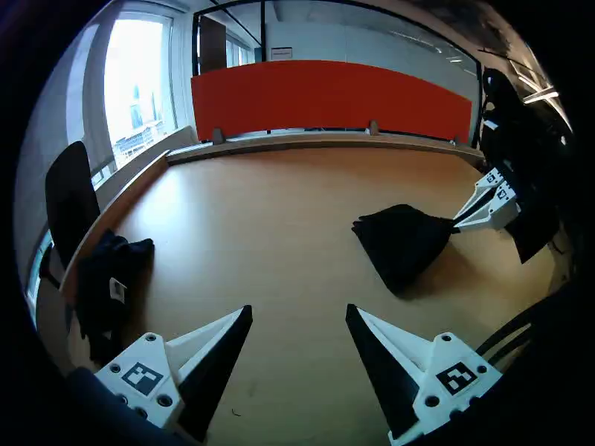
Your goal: Fold towel
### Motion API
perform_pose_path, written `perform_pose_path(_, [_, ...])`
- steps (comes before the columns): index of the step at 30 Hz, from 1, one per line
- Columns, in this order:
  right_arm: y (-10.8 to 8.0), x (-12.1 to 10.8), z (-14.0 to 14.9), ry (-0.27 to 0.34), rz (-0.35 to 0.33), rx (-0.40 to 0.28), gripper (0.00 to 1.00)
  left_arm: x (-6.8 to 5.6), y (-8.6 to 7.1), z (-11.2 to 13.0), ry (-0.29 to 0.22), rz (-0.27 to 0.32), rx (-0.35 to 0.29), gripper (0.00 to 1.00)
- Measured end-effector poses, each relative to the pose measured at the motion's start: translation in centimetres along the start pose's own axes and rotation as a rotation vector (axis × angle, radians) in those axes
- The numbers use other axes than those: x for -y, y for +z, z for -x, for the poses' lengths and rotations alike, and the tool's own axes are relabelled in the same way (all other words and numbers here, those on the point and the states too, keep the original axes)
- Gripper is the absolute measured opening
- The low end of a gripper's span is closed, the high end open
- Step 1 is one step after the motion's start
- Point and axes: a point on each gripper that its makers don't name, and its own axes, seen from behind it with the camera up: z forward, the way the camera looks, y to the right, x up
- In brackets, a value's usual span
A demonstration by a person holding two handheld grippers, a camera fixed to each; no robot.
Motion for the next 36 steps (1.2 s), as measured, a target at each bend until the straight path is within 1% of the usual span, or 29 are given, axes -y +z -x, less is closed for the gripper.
perform_pose_path(7, [-1.7, -1.1, -4.9, -0.041, 0.005, -0.066, 0.02, 0.1, 0.0, -1.0, 0.005, 0.005, -0.015, 0.93])
perform_pose_path(11, [-3.0, -1.9, -7.3, -0.081, 0.021, -0.095, 0.02, 0.2, -0.2, -1.8, 0.016, 0.004, -0.028, 0.93])
perform_pose_path(18, [-5.4, -3.5, -10.3, -0.157, 0.056, -0.122, 0.02, 0.4, -0.5, -2.5, 0.02, 0.004, -0.041, 0.93])
perform_pose_path(24, [-7.1, -5.1, -11.2, -0.183, 0.086, -0.123, 0.02, 0.2, -0.6, -2.9, 0.021, 0.007, -0.052, 0.93])
perform_pose_path(32, [-9.0, -6.9, -10.9, -0.203, 0.113, -0.111, 0.02, -0.4, -0.6, -3.2, 0.021, 0.018, -0.058, 0.93])
perform_pose_path(36, [-9.8, -7.8, -10.8, -0.2, 0.124, -0.111, 0.02, -0.5, -0.6, -3.3, 0.024, 0.021, -0.06, 0.93])
